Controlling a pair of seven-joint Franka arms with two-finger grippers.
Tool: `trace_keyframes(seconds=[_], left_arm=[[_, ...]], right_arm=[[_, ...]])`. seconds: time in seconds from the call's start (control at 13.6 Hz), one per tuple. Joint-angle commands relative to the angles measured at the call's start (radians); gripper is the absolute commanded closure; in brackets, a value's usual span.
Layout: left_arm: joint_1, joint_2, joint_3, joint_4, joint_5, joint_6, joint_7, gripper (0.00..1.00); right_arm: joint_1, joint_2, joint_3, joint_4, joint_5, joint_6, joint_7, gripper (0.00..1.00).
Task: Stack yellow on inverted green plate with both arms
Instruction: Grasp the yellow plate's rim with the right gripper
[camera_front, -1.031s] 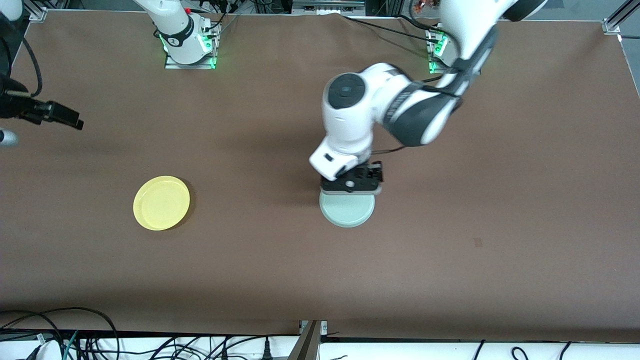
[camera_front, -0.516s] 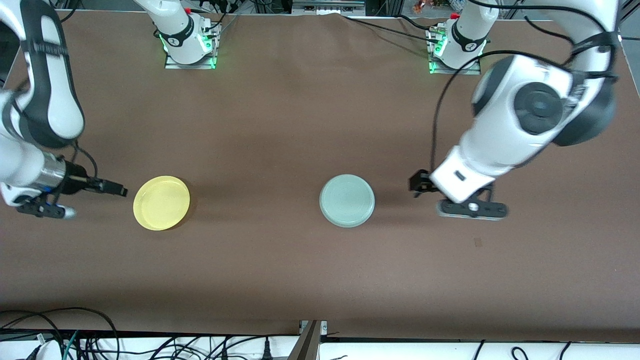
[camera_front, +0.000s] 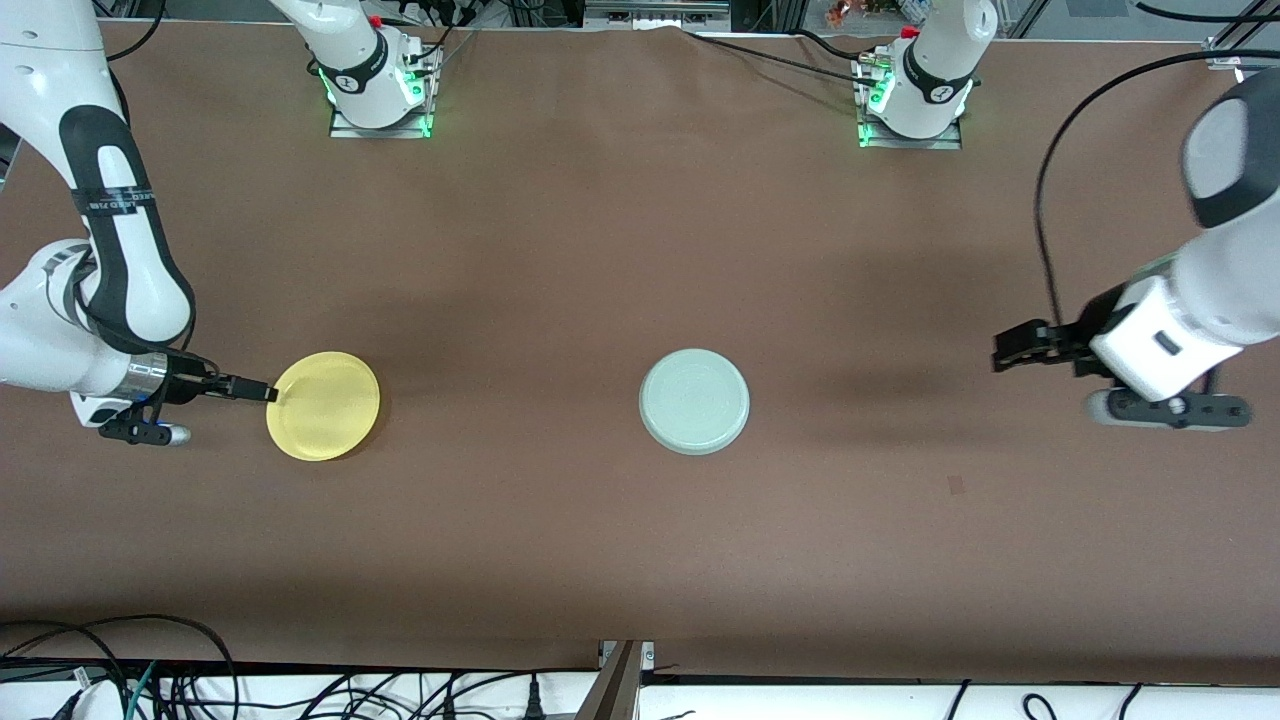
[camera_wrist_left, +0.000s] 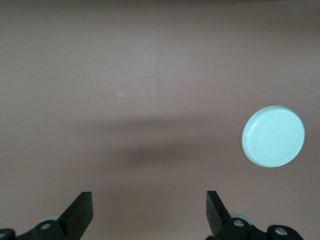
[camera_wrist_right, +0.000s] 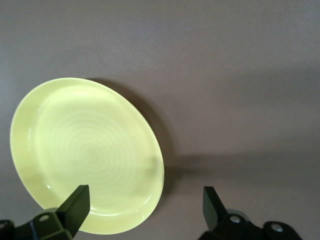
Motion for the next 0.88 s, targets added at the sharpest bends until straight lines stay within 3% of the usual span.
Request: trace_keyframes(seconds=[0.0,0.07,0.37,0.44,0.52,0.66,0.81], left_arm=[[0.007,-0.081,0.059,-0.083,-0.029,-0.021,0.068,0.00],[0.017,-0.099,0.073,-0.111,-0.029,-0.023,0.095,0.00],[0.049,-0.166,0.086,-0.221,-0.025,-0.021,0.120,0.00],[0.049,-0.174,0.086,-0.235,-0.020,-0.021,0.117,0.00],[0.046,-0.176,0.086,-0.237,-0.020,-0.021,0.117,0.00],[0.025,-0.186,0.084,-0.237,-0.020,-0.021,0.111,0.00],[0.005,-0.193,0.084,-0.238,-0.020,-0.021,0.077,0.00]], right_arm=[[-0.014,0.016,0.010,-0.015,0.020,0.030,-0.023,0.00],[-0.015,0.030,0.011,-0.014,0.022,0.041,-0.023,0.03],[-0.023,0.051,0.011,-0.014,0.020,0.116,-0.020,0.58],[-0.020,0.053,0.011,-0.015,0.020,0.111,-0.025,0.81],[-0.020,0.053,0.011,-0.014,0.020,0.079,-0.031,0.90],[-0.020,0.054,0.013,-0.011,0.020,0.030,-0.034,0.96],[-0.024,0.071,0.014,-0.002,0.022,0.039,-0.058,0.96]])
